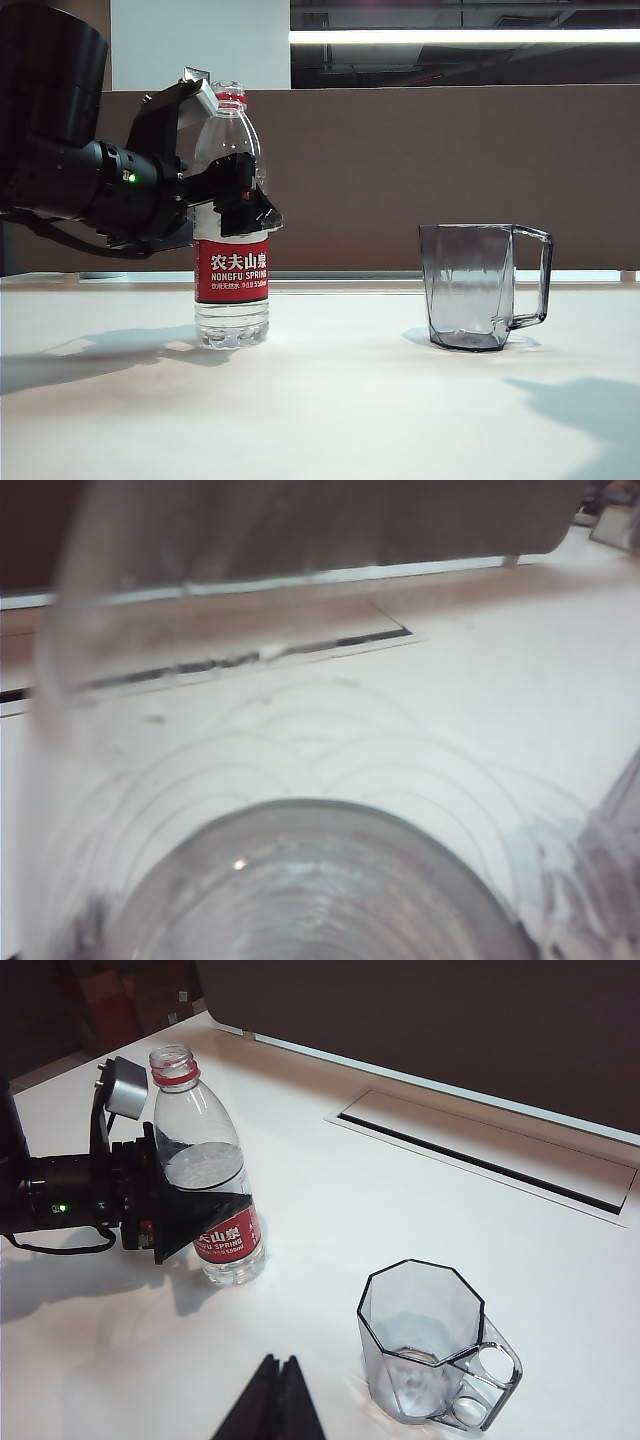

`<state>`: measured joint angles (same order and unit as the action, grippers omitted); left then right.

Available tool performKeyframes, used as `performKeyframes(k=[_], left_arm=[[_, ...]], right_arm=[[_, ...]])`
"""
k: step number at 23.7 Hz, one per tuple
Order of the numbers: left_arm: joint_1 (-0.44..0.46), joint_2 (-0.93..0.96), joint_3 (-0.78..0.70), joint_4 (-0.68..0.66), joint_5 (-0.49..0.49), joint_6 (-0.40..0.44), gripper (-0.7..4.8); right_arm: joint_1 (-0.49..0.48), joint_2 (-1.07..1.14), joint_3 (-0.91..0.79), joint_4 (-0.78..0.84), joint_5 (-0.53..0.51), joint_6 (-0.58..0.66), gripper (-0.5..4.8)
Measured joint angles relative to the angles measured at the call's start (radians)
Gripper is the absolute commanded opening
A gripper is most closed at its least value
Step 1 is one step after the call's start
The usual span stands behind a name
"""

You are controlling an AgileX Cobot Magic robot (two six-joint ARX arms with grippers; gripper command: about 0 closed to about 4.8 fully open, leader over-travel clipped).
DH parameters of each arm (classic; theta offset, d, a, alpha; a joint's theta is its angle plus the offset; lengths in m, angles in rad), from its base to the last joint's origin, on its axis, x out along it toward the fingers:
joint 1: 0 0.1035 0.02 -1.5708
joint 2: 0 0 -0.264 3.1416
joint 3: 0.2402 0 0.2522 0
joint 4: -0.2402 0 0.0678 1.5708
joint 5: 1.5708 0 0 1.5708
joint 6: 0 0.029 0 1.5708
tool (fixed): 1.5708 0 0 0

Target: Pick up the mineral water bottle with the left hand on the table and pour water into the mug until it's half full.

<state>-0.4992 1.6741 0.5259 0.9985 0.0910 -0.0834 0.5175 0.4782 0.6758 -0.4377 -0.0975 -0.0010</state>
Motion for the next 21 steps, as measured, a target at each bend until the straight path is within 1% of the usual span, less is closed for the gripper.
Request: performKeyframes(k=[1, 2, 3, 11, 13, 15, 21], left_arm=[[0.0, 0.0, 0.0, 0.0, 0.0, 0.0, 4.7], [0.0, 0.0, 0.0, 0.0, 0.0, 0.0, 3.91], [0.0, 0.0, 0.0, 0.0, 0.0, 0.0, 3.62], [0.0, 0.001, 0.0, 0.003, 0.003, 0.001, 3.56], [0.0, 0.002, 0.0, 0.001, 0.003, 0.001, 2.49], [0.0, 0.002, 0.0, 0.001, 0.003, 0.001, 1.76], [0.0, 0.002, 0.0, -0.001, 0.002, 0.001, 1.74]], right_arm=[[0.0, 0.0, 0.0, 0.0, 0.0, 0.0, -0.03], [0.0, 0.0, 0.0, 0.0, 0.0, 0.0, -0.02], [0.0, 0.0, 0.0, 0.0, 0.0, 0.0, -0.03], [0.0, 0.0, 0.0, 0.0, 0.0, 0.0, -0.02], [0.0, 0.0, 0.0, 0.0, 0.0, 0.0, -0.03], [0.0, 0.0, 0.0, 0.0, 0.0, 0.0, -0.03], [0.0, -0.001, 0.0, 0.0, 0.0, 0.0, -0.03]])
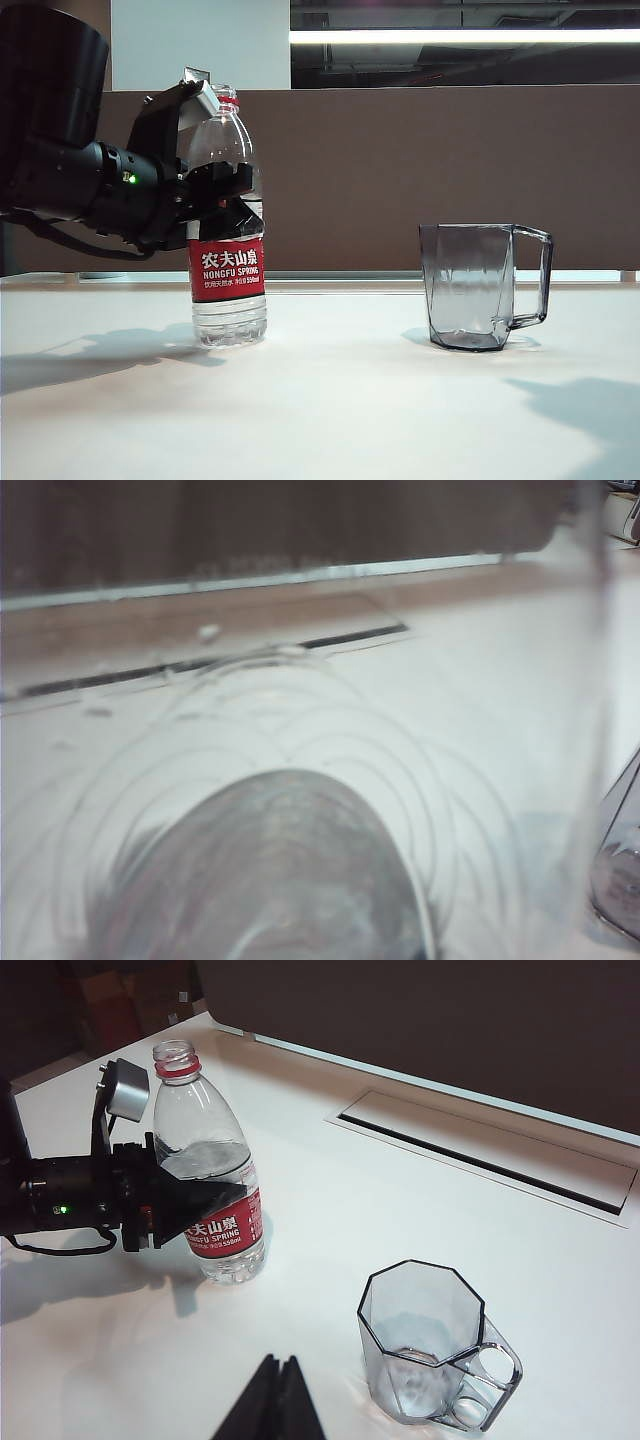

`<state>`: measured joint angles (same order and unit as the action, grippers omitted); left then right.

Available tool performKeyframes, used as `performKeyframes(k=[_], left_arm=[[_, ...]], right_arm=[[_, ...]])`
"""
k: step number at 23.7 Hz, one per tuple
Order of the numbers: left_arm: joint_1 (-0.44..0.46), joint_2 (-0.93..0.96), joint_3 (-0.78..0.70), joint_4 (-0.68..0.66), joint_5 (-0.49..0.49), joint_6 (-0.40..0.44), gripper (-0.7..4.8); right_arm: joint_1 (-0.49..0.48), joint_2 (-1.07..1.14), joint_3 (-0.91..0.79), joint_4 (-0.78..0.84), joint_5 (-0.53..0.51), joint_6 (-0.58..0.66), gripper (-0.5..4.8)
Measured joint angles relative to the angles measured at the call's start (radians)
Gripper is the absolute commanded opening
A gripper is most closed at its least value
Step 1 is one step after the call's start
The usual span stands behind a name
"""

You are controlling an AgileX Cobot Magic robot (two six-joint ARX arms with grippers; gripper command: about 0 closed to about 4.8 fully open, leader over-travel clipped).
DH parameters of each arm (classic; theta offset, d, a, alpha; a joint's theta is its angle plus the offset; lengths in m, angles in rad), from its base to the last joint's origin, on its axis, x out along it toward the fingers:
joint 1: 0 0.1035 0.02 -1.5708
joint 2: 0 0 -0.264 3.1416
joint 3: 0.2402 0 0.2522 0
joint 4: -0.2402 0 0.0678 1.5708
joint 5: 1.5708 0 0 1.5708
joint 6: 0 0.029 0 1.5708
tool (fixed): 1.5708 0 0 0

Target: Pick up the mineral water bottle with the left hand on the table and pour water into the mug until it's half full.

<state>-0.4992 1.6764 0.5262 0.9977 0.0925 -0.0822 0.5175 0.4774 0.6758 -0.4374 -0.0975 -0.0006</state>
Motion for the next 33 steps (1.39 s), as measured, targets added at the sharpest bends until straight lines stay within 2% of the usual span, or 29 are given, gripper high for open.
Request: performKeyframes(k=[9, 13, 16, 21, 23, 28, 33], left_arm=[[0.0, 0.002, 0.001, 0.008, 0.0, 0.005, 1.74], [-0.001, 0.005, 0.066, -0.084, 0.0, 0.037, 1.75], [-0.037, 0.006, 0.184, -0.222, -0.007, 0.122, 1.74], [-0.083, 0.026, 0.331, -0.302, 0.001, 0.2, 1.74], [-0.095, 0.07, 0.431, -0.351, 0.001, 0.239, 1.74], [-0.106, 0.157, 0.54, -0.444, -0.006, 0.308, 1.74], [-0.143, 0.233, 0.65, -0.502, -0.001, 0.439, 1.74]], right_arm=[[0.0, 0.0, 0.0, 0.0, 0.0, 0.0, -0.02], [0.0, 0.0, 0.0, 0.0, 0.0, 0.0, -0.02], [0.0, 0.0, 0.0, 0.0, 0.0, 0.0, -0.02], [0.0, 0.0, 0.0, 0.0, 0.0, 0.0, -0.02], [0.0, 0.0, 0.0, -0.001, 0.0, 0.0, -0.02], [0.0, 0.0, 0.0, -0.001, 0.0, 0.0, -0.02], [0.0, 0.0, 0.0, -0.001, 0.0, 0.0, -0.02]])
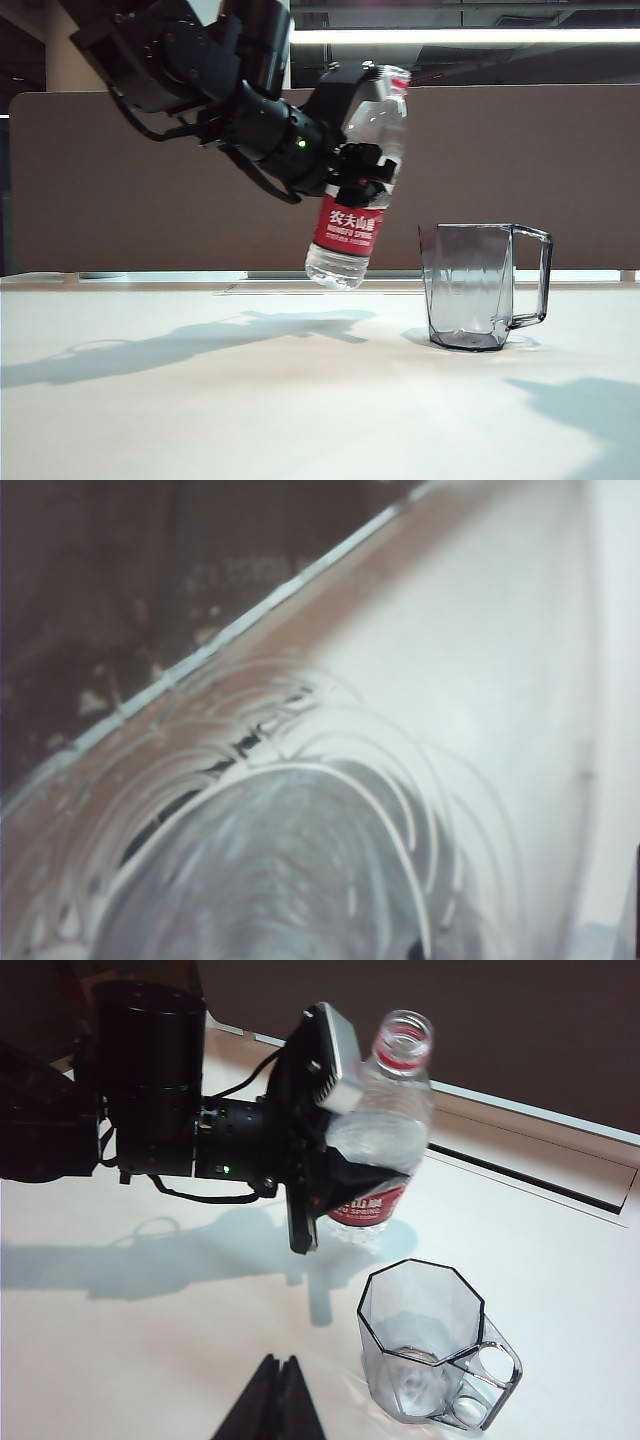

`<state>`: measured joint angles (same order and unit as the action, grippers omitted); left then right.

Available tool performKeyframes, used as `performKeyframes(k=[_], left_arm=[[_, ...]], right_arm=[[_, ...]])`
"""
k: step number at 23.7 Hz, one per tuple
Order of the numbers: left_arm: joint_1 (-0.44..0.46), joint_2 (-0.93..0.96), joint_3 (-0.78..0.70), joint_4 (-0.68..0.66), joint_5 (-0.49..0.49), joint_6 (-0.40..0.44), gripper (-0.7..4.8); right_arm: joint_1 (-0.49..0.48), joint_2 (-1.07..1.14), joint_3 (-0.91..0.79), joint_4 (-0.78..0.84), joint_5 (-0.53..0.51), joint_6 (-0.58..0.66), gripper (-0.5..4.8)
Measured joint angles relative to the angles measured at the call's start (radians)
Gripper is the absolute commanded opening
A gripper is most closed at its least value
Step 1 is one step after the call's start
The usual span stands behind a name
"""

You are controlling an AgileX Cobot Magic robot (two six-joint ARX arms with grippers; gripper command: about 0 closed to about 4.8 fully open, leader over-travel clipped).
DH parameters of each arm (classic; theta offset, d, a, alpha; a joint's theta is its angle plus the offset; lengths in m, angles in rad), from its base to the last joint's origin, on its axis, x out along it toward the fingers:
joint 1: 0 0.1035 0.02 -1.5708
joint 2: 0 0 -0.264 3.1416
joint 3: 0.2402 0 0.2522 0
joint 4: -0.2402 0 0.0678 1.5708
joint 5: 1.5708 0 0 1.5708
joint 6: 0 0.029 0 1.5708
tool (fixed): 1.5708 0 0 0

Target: Pick up the mineral water bottle with the left hand on the table and pour water into the mug until it's half full.

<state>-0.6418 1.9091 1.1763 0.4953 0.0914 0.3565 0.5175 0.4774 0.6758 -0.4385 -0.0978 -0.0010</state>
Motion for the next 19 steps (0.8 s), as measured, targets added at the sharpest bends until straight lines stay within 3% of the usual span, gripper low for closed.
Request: performKeyframes(k=[8, 19], left_arm=[[-0.012, 0.024, 0.023, -0.047, -0.002, 0.241, 1.75], [-0.013, 0.056, 0.023, -0.061, -0.002, 0.495, 1.74]], right_arm=[[0.0, 0.0, 0.0, -0.001, 0.0, 0.0, -0.02], [0.0, 0.0, 0.0, -0.001, 0.0, 0.0, -0.02]])
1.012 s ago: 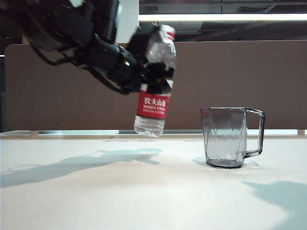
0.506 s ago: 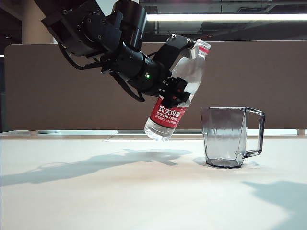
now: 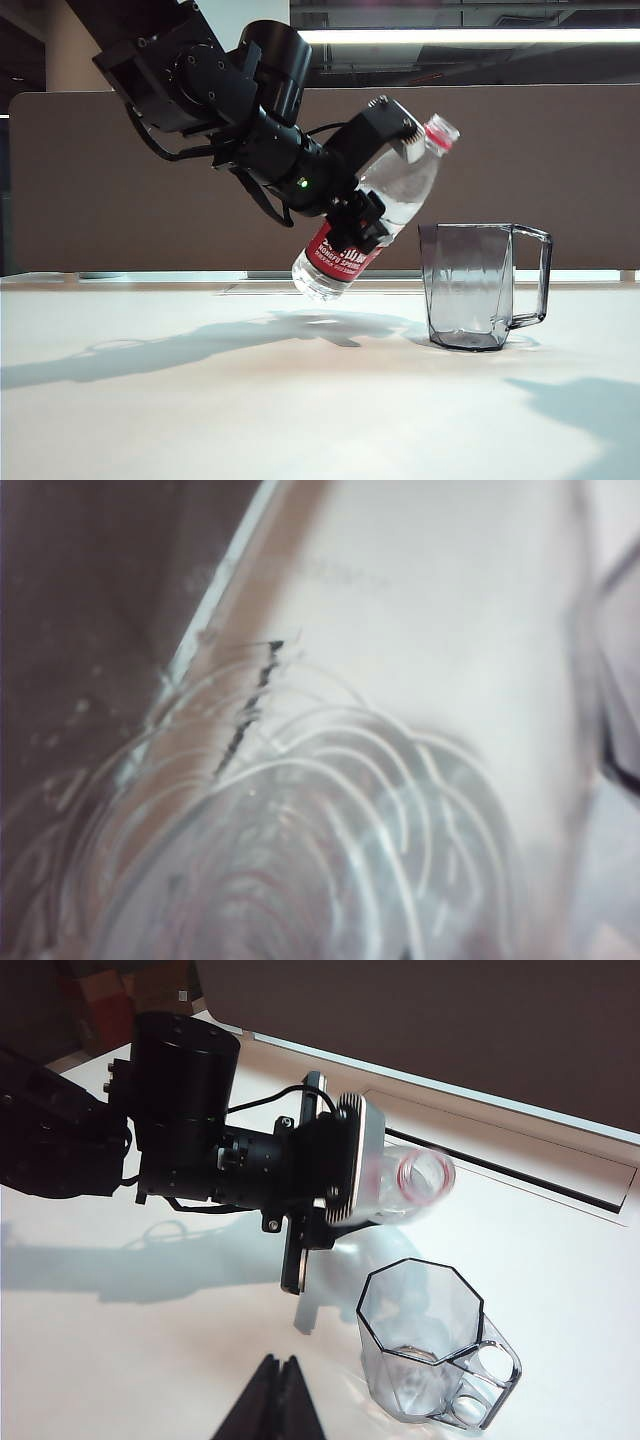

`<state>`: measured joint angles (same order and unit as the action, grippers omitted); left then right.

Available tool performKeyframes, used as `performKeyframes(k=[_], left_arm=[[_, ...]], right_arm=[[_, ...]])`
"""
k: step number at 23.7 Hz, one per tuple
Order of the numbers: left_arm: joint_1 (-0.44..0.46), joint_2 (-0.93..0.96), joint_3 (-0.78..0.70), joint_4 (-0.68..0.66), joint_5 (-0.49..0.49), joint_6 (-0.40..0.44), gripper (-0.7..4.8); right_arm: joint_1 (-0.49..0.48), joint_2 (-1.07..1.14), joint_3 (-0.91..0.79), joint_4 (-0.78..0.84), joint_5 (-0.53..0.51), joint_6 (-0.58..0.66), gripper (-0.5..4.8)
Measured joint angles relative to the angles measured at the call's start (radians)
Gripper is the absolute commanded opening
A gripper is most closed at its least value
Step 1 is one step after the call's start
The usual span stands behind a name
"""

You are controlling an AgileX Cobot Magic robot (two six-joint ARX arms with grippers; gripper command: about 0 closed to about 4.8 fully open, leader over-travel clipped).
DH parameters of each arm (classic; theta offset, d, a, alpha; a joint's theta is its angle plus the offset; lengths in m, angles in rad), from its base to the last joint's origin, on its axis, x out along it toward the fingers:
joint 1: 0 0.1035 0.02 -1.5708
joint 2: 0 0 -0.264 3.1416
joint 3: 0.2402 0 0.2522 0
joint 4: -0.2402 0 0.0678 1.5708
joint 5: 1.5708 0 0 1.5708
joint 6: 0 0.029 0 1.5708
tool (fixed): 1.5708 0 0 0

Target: Pick up the mineral water bottle with the left hand on the table and pour water into the mug until it's half full.

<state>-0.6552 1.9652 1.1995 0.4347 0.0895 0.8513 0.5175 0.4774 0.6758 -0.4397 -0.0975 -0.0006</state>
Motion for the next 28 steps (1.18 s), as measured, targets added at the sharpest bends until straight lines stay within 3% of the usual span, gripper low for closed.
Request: performKeyframes(k=[2, 14, 20, 28], left_arm=[[-0.004, 0.0, 0.0, 0.007, 0.0, 0.061, 1.74], [-0.003, 0.025, 0.0, 0.063, 0.0, 0.174, 1.75], [0.0, 0.031, 0.0, 0.09, 0.0, 0.277, 1.75], [0.013, 0.051, 0.0, 0.163, 0.0, 0.322, 1.75]], right_arm=[[0.0, 0.0, 0.0, 0.0, 0.0, 0.0, -0.02], [0.0, 0.0, 0.0, 0.0, -0.001, 0.0, -0.02], [0.0, 0.0, 0.0, 0.0, -0.001, 0.0, -0.02], [0.0, 0.0, 0.0, 0.0, -0.008, 0.0, -0.02]])
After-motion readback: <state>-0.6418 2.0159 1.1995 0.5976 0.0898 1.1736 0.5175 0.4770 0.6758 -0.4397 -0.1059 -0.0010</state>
